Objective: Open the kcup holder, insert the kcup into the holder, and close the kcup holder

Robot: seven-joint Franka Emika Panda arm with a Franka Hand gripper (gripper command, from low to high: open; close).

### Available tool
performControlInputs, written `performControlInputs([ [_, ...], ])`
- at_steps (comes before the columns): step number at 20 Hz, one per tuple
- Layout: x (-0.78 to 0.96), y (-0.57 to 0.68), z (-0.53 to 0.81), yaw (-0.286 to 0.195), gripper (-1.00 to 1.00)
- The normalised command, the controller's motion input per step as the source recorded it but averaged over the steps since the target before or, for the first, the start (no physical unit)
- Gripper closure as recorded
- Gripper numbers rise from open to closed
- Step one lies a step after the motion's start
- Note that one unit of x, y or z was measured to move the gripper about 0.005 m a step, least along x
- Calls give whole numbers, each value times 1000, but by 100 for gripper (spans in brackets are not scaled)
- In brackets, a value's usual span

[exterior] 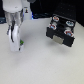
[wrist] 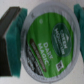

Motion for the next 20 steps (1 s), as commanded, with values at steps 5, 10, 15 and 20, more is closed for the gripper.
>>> performControlInputs([
  [5, 147, 318, 794, -6, 100],
  [10, 186, 508, 856, 21, 100],
  [15, 137, 615, 744, 26, 100],
  [20, 215, 654, 679, 18, 100],
])
